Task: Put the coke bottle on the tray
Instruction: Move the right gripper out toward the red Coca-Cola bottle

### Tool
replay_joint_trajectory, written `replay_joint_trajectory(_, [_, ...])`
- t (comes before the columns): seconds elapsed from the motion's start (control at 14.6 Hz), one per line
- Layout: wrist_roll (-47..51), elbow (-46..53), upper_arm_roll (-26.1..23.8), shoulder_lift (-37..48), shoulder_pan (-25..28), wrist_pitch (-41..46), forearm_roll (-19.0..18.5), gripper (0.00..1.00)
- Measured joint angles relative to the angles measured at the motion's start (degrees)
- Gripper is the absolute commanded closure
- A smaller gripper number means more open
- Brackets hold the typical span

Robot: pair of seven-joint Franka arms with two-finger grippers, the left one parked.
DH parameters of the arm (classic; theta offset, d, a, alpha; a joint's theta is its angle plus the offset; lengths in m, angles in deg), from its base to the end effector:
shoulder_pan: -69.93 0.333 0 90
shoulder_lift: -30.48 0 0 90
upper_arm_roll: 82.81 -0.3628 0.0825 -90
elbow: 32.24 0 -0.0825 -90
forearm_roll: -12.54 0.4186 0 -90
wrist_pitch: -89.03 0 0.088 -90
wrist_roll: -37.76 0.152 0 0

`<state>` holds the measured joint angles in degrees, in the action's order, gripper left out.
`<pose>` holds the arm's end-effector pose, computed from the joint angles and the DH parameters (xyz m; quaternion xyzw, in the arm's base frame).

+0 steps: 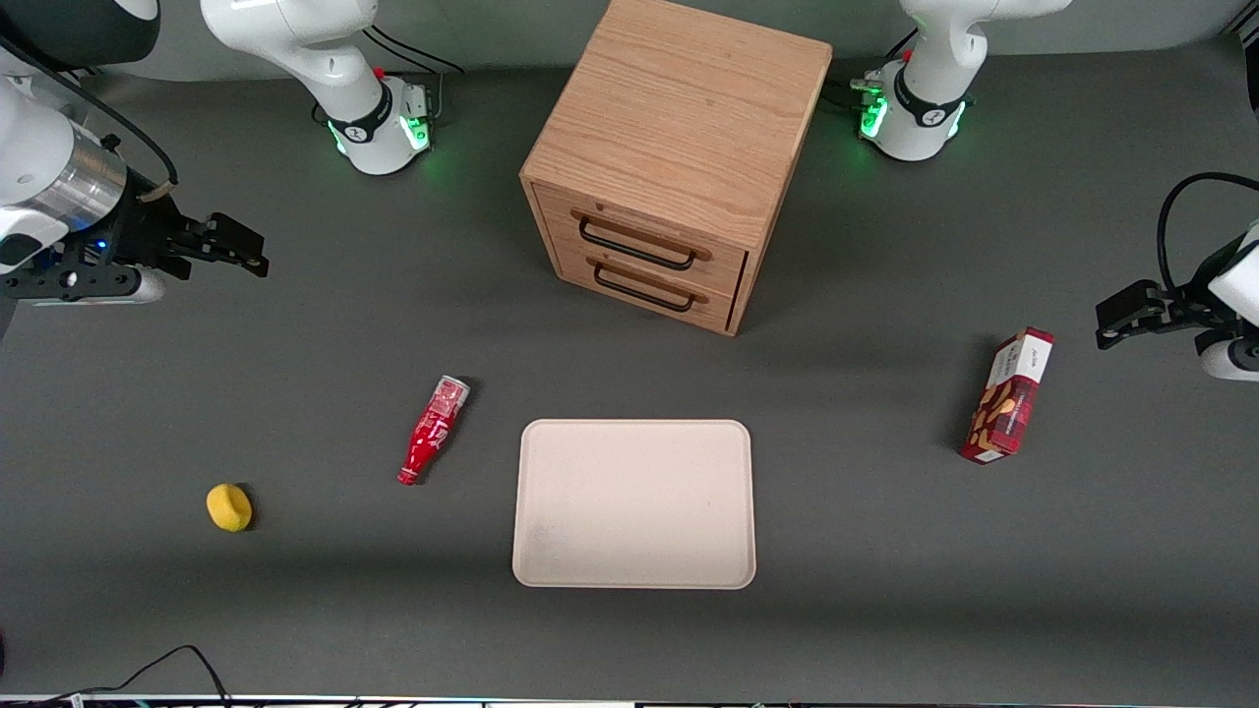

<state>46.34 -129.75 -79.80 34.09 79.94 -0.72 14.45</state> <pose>0.5548 0.0724 0.5962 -0.9991 0.0142 0.0384 0.0132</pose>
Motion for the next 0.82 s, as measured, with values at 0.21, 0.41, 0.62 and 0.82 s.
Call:
replay_joint_trajectory(0.21, [0.08, 0.06, 0.17, -0.14, 0.01, 0.0, 0.0, 0.0])
replay_joint_trajectory(0.41, [0.08, 0.09, 0.34, -0.15, 0.0, 0.0, 0.0, 0.0])
replay_joint_trajectory(0.62, [0.09, 0.09, 0.28, -0.26, 0.0, 0.03, 0.0, 0.0])
replay_joint_trajectory(0.82, [0.19, 0.1, -0.21, -1.71, 0.06, 0.09, 0.0, 0.0])
